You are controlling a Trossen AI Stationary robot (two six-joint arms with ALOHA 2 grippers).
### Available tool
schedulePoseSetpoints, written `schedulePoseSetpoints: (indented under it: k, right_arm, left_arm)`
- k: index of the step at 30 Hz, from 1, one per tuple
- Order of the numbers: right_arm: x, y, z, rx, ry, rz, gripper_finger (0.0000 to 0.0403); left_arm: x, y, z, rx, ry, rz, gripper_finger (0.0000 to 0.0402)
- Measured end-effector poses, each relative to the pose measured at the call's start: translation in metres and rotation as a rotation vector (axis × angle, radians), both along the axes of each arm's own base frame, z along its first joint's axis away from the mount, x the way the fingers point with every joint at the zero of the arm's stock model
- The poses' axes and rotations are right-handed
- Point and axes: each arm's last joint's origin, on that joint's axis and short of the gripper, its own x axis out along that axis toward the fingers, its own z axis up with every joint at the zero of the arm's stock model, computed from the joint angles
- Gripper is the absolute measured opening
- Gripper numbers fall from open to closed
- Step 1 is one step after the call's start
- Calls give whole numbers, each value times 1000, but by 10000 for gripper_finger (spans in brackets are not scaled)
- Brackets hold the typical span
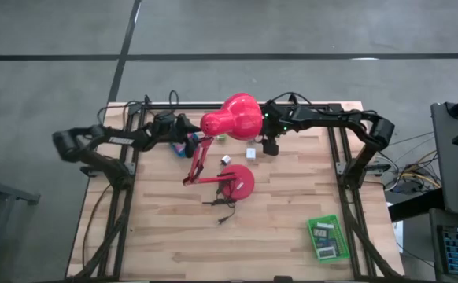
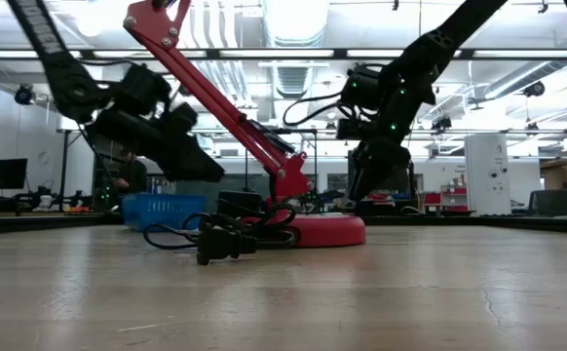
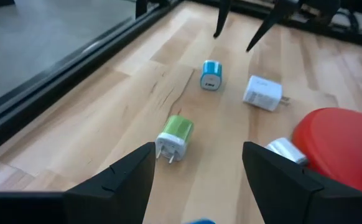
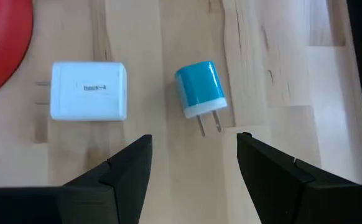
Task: Pick & Place Office items
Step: Put the light blue charger adapter into the blue bin
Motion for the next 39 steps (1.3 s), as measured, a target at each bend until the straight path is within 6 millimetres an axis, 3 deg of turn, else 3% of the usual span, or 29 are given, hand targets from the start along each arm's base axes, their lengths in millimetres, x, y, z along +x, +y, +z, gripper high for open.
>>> schedulePoseSetpoints:
  k: [9, 17, 26, 39]
  right_arm:
    - [-4, -14, 6, 63, -67, 35, 229]
    - [11, -20, 11, 57, -50, 46, 262]
    - [33, -32, -2, 109, 102, 76, 304]
    - [47, -42, -26, 104, 177, 121, 306]
  left_arm:
    - [16, 12, -10, -3, 39, -17, 245]
    - [16, 12, -6, 28, 9, -24, 245]
    - [16, 12, -6, 37, 11, -32, 245]
    - [16, 12, -5, 48, 5, -34, 245]
